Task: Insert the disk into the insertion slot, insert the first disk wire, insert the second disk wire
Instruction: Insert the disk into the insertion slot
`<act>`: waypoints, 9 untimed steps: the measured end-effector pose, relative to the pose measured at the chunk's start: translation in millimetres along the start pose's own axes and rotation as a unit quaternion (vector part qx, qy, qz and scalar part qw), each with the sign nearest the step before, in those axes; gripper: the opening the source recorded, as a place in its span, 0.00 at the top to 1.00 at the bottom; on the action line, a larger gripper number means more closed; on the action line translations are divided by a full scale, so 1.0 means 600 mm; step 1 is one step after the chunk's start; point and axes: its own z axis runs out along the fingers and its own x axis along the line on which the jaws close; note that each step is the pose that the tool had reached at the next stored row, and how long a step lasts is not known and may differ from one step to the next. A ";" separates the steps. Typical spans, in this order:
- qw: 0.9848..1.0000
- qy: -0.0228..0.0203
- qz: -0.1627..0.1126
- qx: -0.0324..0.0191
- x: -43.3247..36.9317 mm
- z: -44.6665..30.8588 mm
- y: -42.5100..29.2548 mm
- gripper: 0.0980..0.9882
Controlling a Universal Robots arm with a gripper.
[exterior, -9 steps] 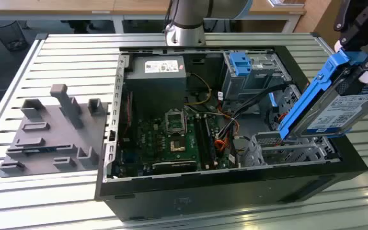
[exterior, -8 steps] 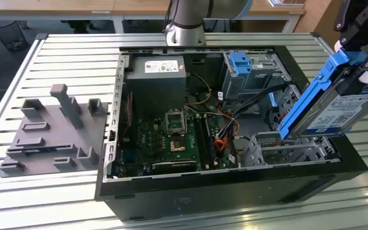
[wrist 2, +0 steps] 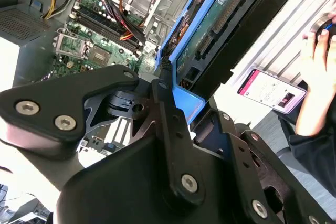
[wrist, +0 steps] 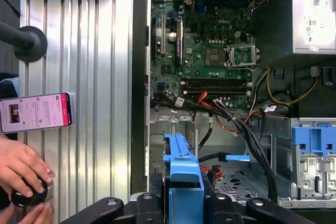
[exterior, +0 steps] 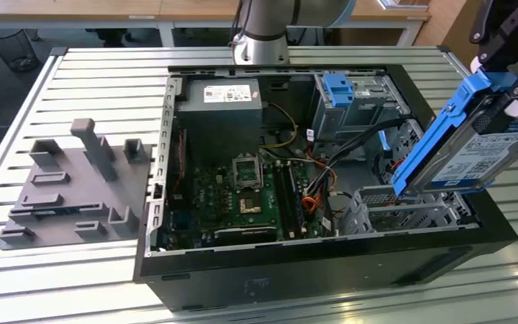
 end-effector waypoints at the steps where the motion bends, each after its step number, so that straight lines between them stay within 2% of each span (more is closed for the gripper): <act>1: 1.000 0.000 0.000 0.000 0.000 0.000 0.000 0.70; 9: 1.000 -0.001 0.000 0.000 -0.003 0.004 0.007 0.70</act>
